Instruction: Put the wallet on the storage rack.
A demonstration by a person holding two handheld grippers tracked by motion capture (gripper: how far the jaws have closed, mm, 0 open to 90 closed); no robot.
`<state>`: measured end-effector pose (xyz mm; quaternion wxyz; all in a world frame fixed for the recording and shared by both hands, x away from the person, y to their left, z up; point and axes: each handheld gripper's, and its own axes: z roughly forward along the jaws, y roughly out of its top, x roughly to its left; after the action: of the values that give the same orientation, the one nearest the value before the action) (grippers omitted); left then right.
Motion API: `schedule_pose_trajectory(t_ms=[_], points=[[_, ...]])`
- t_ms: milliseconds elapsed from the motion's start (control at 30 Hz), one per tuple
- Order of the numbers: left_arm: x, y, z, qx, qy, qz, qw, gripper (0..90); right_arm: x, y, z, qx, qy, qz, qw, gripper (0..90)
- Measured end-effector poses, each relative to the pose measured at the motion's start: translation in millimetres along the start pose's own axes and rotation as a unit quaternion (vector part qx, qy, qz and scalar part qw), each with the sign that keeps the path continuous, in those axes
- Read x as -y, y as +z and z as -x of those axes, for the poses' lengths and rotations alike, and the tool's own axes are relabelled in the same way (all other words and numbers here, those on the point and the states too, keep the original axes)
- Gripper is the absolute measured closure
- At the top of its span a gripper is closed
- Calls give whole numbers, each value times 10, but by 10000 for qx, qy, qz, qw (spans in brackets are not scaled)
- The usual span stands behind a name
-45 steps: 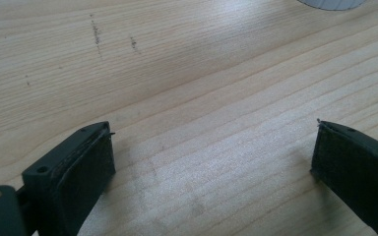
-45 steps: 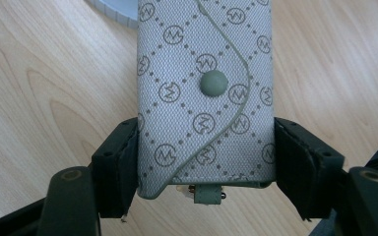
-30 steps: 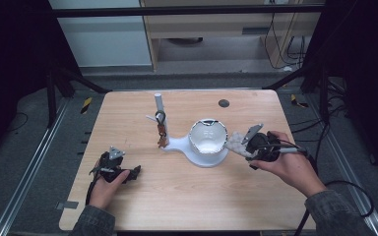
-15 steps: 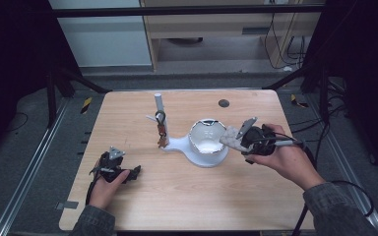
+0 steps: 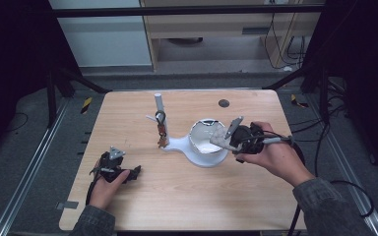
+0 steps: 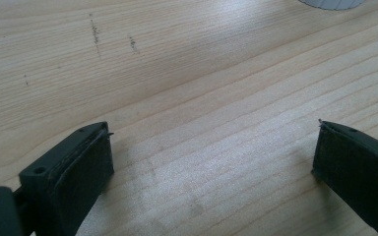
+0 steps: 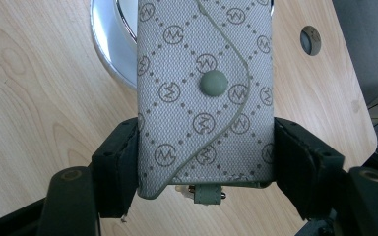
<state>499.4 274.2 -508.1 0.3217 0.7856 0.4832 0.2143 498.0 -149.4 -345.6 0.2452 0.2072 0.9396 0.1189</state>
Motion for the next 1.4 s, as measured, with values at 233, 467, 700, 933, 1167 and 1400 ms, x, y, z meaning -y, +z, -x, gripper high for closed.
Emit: schedule_pose_trajectory(t_ms=[233, 467, 700, 933, 1167, 1400], points=[[-1, -1, 2, -3, -3, -9, 10000, 8, -121, 99, -36, -27, -132, -105, 9999, 318], [-1, 2, 5, -3, -21, 1, 10000, 7, -279, 230, -78, -34, -320, -231, 9992, 318], [-1, 4, 8, -9, -30, 16, 10000, 6, -388, 347, -103, -38, -416, -372, 9984, 318], [-2, 5, 7, -8, -18, 11, 10000, 4, -425, 387, -114, -59, -465, -430, 9980, 317], [-2, 8, 10, -6, -34, 23, 10000, 1, -455, 389, -120, -46, -468, -431, 9980, 317], [-2, 7, 11, -3, -21, 8, 10000, 1, -470, 401, -135, 0, -482, -453, 9978, 317]])
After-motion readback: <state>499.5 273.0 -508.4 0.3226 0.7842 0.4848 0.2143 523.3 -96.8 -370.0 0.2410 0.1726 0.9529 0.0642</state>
